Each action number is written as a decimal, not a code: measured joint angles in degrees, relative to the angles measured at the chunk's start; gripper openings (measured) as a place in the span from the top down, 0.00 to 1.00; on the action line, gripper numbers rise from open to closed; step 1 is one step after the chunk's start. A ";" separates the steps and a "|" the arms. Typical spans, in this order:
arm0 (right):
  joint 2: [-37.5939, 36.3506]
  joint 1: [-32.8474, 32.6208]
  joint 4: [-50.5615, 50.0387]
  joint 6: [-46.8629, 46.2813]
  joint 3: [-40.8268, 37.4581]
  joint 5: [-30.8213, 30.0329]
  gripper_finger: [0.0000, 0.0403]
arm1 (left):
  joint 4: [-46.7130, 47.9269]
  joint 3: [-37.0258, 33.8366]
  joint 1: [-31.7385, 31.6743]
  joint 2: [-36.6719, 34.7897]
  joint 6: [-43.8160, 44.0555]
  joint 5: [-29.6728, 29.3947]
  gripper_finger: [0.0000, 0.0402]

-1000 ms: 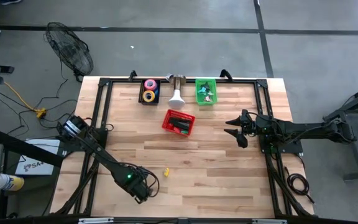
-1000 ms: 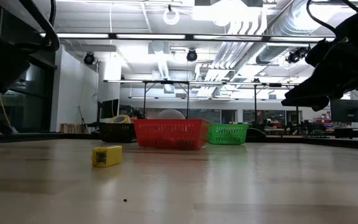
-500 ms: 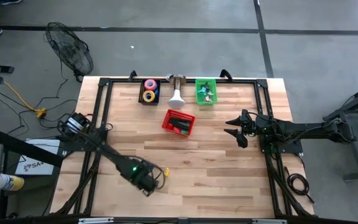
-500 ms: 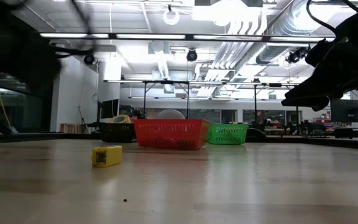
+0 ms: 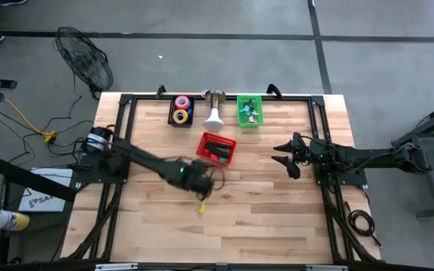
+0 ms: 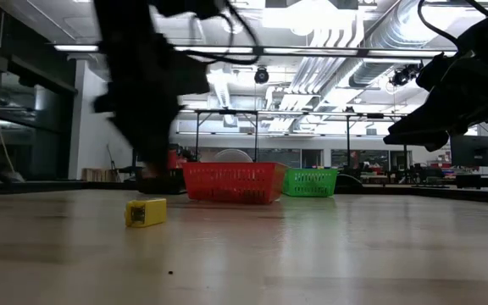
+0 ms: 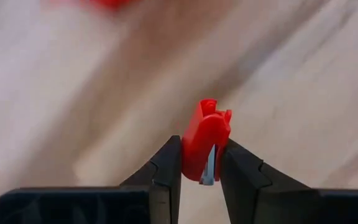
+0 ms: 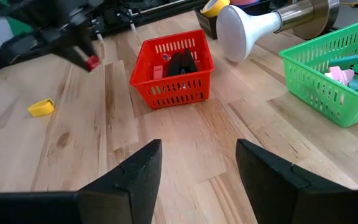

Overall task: Pick and place Stapler, Stapler remover, tape
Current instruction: Put the red stapler into the red basket

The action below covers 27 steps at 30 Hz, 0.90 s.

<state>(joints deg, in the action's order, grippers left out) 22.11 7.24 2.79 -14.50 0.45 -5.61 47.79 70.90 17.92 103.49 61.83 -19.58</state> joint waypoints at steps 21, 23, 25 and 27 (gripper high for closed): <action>0.00 -0.02 0.02 0.00 0.02 0.00 0.51 | -7.54 7.33 -20.38 0.27 -38.36 2.27 0.81; 0.00 -0.01 0.01 0.00 0.01 0.01 0.51 | -8.64 7.40 -21.14 0.90 -40.81 3.28 0.81; -0.02 -0.02 0.00 0.00 0.02 0.01 0.51 | -9.18 7.32 -21.75 1.92 -43.44 4.34 0.81; 0.00 -0.01 0.09 0.00 0.01 -0.01 0.51 | -10.46 7.44 -21.98 2.95 -45.83 5.28 0.81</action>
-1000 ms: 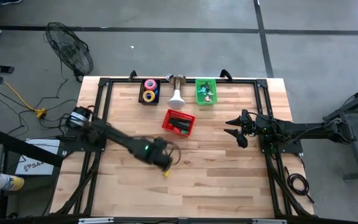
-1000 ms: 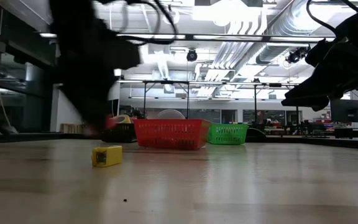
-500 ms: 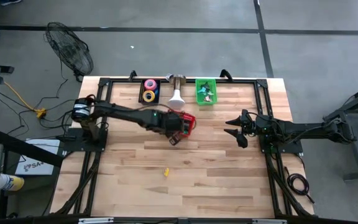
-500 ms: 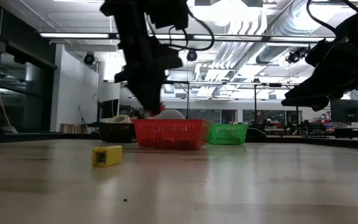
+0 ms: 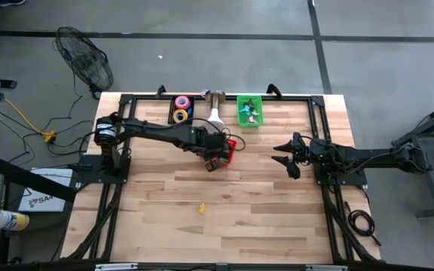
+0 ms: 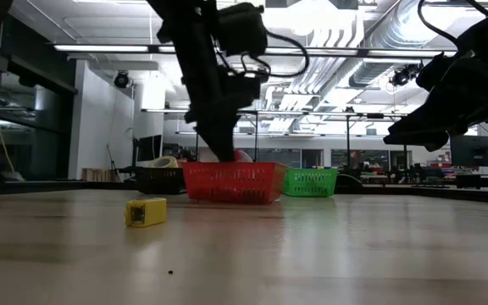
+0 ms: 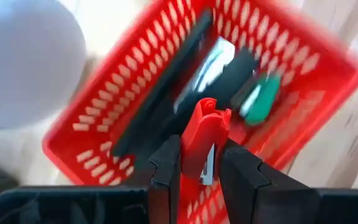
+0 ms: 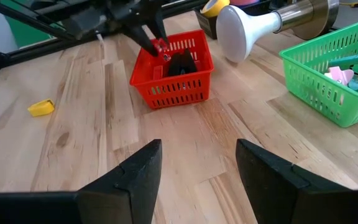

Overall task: Pick and place Stapler, Stapler remover, tape
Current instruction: Put the red stapler into the red basket, then put the yellow stapler into the red basket

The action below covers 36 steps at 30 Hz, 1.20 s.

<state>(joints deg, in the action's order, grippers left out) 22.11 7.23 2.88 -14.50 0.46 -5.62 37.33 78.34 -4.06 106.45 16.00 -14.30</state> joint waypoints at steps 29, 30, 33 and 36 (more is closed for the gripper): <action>0.76 -0.01 -0.08 0.00 0.00 0.01 0.51 | 11.78 9.76 0.74 1.97 13.72 1.09 0.40; 0.76 -0.01 -0.08 0.00 -0.01 0.01 0.51 | 13.66 10.91 1.31 1.97 16.66 1.19 0.40; 0.76 -0.01 -0.08 0.00 -0.01 0.01 0.51 | 18.92 13.66 3.61 1.97 27.21 1.62 0.40; 0.76 -0.01 -0.08 0.00 -0.01 0.01 0.51 | 23.05 15.29 6.37 1.95 40.14 2.98 0.40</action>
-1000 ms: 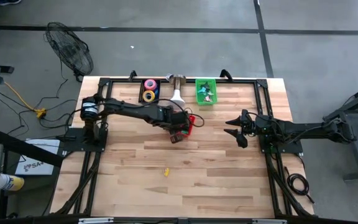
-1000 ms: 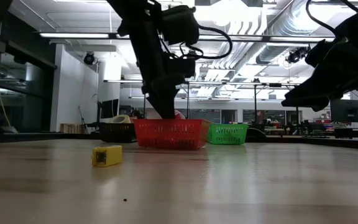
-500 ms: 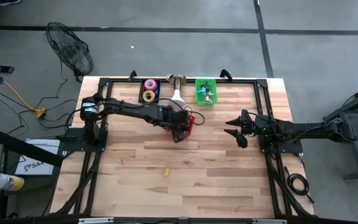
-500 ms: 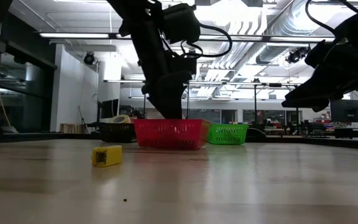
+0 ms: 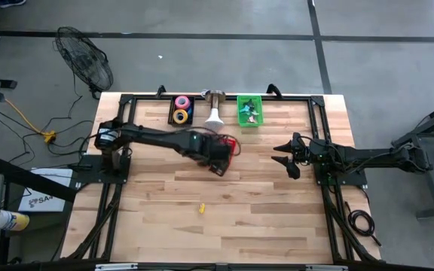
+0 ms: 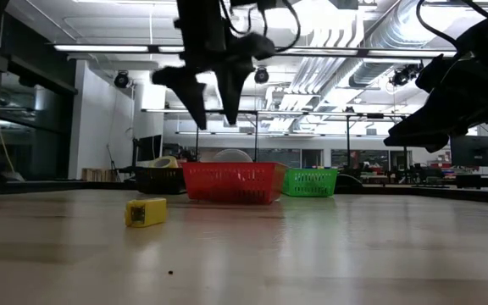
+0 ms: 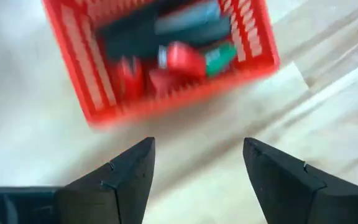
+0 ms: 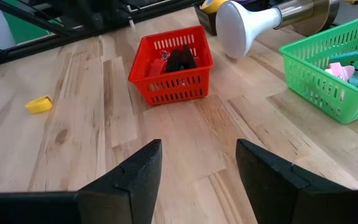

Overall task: Pick and place Stapler, Stapler remover, tape
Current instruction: Put the yellow stapler into the red basket

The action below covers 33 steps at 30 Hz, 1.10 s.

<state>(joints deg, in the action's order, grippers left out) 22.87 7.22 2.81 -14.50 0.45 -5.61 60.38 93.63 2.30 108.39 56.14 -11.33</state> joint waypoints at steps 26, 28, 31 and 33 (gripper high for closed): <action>0.03 0.00 0.04 0.00 0.01 0.00 0.51 | -0.85 0.06 22.14 6.65 46.55 -1.01 0.40; -0.08 0.00 0.05 0.00 0.00 0.02 0.51 | -2.14 0.06 21.99 7.79 46.54 -0.80 0.40; -0.07 0.00 0.04 0.00 0.00 0.00 0.51 | -2.99 0.04 21.66 9.19 46.54 1.33 0.40; -0.07 0.00 0.03 0.00 0.00 0.00 0.51 | -3.81 0.06 21.70 9.72 47.07 2.99 0.40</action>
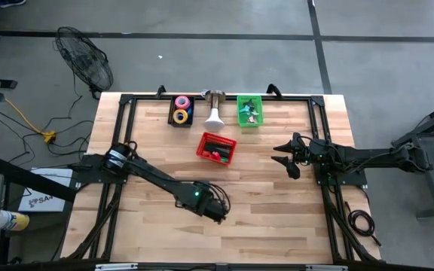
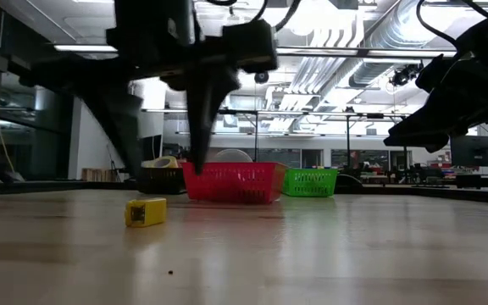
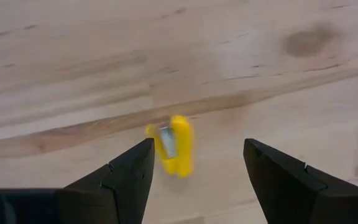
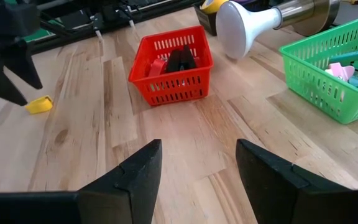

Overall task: Pick and place Stapler, Stapler remover, tape
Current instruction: Put the yellow stapler into the red basket

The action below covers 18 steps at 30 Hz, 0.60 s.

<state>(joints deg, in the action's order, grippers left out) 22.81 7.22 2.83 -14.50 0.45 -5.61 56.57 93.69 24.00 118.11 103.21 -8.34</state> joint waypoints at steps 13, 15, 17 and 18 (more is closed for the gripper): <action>0.00 0.00 0.00 0.00 0.00 0.00 0.51 | 2.12 0.00 0.02 0.89 2.92 1.54 0.40; 0.00 0.00 0.00 0.00 0.00 0.02 0.51 | 3.00 -0.01 0.03 0.94 3.47 1.74 0.40; 0.00 0.00 0.00 0.00 0.00 0.00 0.51 | 2.98 0.06 0.03 1.62 3.77 2.29 0.40; 0.00 0.00 0.00 0.00 0.00 0.00 0.51 | 3.13 0.02 0.03 1.87 3.77 2.73 0.40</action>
<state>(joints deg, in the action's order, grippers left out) 22.81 7.22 2.83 -14.50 0.45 -5.60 59.70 93.71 24.03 119.98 106.98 -5.61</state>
